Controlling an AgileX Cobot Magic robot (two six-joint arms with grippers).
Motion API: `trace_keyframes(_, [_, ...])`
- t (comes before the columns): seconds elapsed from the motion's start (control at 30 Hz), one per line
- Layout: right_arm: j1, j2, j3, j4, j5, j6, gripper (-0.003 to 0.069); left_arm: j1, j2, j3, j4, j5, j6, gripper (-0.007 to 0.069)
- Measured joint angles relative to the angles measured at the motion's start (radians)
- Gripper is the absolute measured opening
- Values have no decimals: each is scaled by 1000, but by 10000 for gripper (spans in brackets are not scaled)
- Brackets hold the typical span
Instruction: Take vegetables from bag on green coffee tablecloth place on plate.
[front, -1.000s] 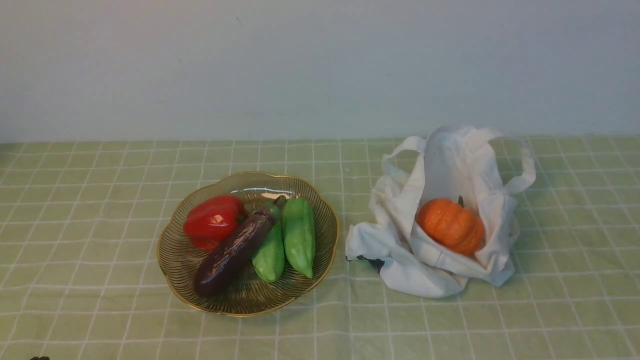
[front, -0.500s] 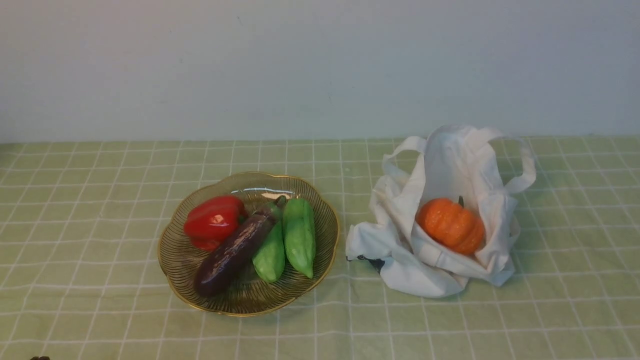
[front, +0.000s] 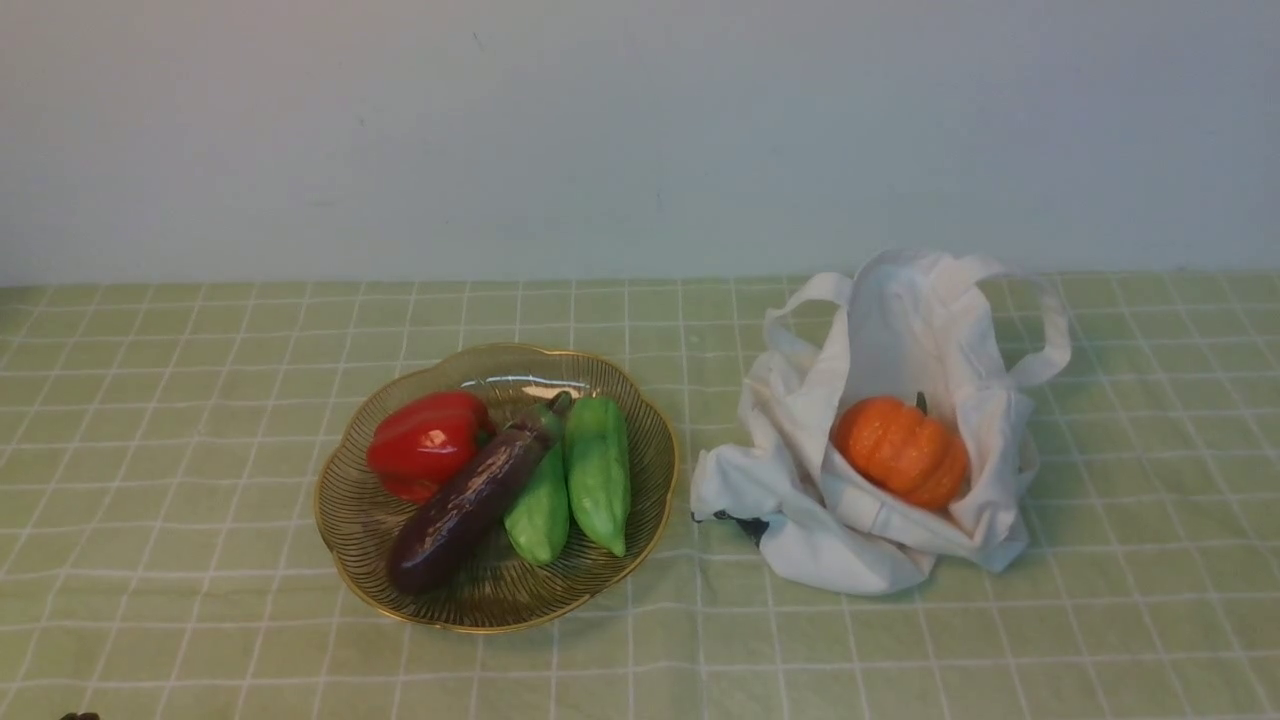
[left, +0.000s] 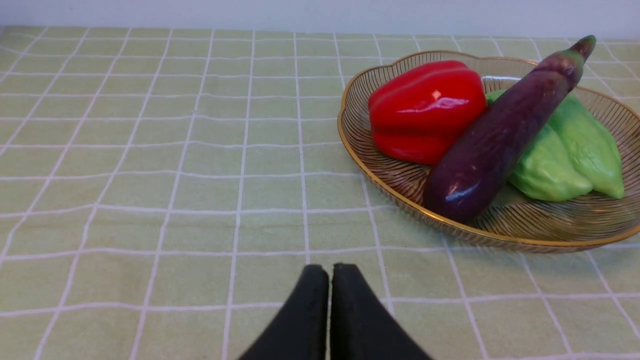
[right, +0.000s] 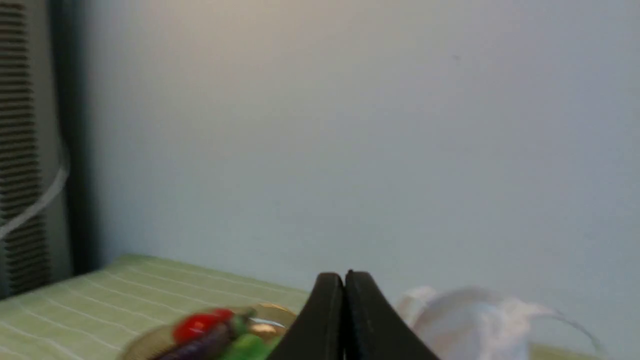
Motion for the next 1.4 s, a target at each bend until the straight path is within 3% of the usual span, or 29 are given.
trace_keyframes(0.03, [-45,0,28,-5,0,0,-15,0,0,0,0,0,0,-5])
trace_keyframes(0.07, [-151,0,105,-12,2,-1,-15,0,0,0,0,0,0,-5])
trace_keyframes(0.17, [-270,0,205,-12,24,0,-15,0,0,0,0,0,0,-5])
trace_keyframes(0.37, [-402,1,229,-26,115,-4,-15,0,0,0,0,0,0,-5])
trace_keyframes(1.4, [-415,1,227,-32,124,-13,-15,0,0,0,0,0,0,-5])
